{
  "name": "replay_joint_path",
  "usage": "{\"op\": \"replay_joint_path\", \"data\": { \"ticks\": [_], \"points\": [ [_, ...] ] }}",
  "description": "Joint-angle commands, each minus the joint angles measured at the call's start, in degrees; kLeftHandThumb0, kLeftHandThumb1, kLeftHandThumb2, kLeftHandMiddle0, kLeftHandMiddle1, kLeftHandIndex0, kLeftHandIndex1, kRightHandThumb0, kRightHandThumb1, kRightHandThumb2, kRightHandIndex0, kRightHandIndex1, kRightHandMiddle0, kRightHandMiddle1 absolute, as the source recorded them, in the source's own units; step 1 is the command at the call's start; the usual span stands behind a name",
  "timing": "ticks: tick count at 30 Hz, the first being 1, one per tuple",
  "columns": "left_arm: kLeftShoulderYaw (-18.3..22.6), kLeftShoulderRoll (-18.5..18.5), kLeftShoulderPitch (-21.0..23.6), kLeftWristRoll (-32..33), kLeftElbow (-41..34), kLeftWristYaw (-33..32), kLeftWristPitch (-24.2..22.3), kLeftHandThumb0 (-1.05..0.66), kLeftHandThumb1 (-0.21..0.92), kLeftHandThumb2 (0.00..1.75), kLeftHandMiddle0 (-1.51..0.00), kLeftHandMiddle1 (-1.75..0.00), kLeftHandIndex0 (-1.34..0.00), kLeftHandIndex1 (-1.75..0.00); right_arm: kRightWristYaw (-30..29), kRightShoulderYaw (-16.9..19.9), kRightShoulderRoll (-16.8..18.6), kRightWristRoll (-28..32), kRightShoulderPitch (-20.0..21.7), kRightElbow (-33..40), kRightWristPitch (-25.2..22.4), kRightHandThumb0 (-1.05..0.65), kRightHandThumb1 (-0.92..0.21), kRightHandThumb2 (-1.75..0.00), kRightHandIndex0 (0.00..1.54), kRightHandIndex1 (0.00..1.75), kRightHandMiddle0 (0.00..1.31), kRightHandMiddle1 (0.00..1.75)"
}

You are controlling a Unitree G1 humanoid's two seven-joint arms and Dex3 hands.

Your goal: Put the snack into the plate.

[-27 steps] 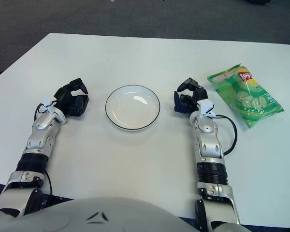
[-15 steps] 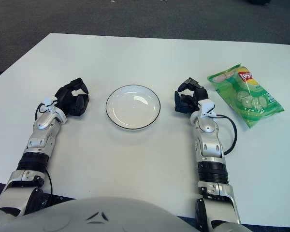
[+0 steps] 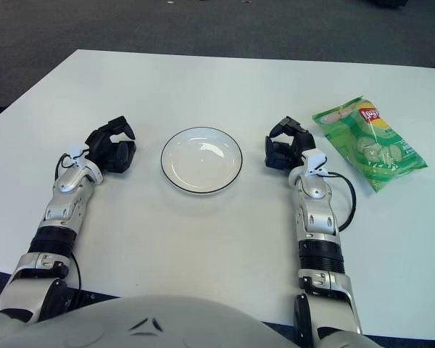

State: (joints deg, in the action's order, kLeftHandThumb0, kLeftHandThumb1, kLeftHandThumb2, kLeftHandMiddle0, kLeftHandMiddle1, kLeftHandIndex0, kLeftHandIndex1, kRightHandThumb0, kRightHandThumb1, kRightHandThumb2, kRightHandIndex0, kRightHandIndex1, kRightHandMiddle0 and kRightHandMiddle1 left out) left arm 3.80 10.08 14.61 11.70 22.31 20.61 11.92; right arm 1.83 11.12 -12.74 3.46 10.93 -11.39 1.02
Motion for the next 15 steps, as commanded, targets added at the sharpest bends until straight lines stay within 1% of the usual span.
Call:
{"op": "replay_joint_path", "data": {
  "ticks": [1, 4, 9, 12, 15],
  "points": [
    [-1.15, -3.58, -5.79, -0.48, 3.98, -0.59, -0.52, -0.49, 0.28, 1.36, -1.31, -1.75, -0.64, -1.75, -0.13, 0.36, 1.76, 0.37, -4.81, -4.97, 1.34, -0.48, -0.31, -1.32, 1.31, 1.75, 0.62, 1.75],
    [-1.08, -3.59, -5.79, -0.45, 4.03, -0.49, -0.31, -0.49, 0.29, 1.35, -1.31, -1.75, -0.64, -1.75, -0.20, 0.48, 1.91, 0.39, -4.63, -5.84, 2.57, -0.48, -0.31, -1.32, 1.30, 1.75, 0.62, 1.75],
    [-0.89, -3.41, -6.12, -0.38, 3.86, -0.06, 0.79, -0.49, 0.30, 1.33, -1.32, -1.75, -0.62, -1.75, -0.59, 0.90, 2.67, 0.61, -4.44, -7.35, 5.97, -0.48, -0.31, -1.32, 1.25, 1.75, 0.62, 1.75],
    [-0.51, -3.35, -6.27, 0.14, 3.83, 0.36, 1.15, -0.48, 0.31, 1.33, -1.32, -1.75, -0.62, -1.75, -1.10, 0.95, 3.21, 0.45, -3.95, -8.38, 8.44, -0.47, -0.33, -1.30, 1.22, 1.75, 0.60, 1.75],
    [-0.20, -3.32, -6.25, 0.49, 3.99, 0.56, 1.28, -0.48, 0.31, 1.33, -1.32, -1.75, -0.62, -1.75, -1.62, 0.87, 3.34, 0.37, -3.62, -7.72, 9.33, -0.47, -0.35, -1.27, 1.19, 1.75, 0.58, 1.75]
  ]
}}
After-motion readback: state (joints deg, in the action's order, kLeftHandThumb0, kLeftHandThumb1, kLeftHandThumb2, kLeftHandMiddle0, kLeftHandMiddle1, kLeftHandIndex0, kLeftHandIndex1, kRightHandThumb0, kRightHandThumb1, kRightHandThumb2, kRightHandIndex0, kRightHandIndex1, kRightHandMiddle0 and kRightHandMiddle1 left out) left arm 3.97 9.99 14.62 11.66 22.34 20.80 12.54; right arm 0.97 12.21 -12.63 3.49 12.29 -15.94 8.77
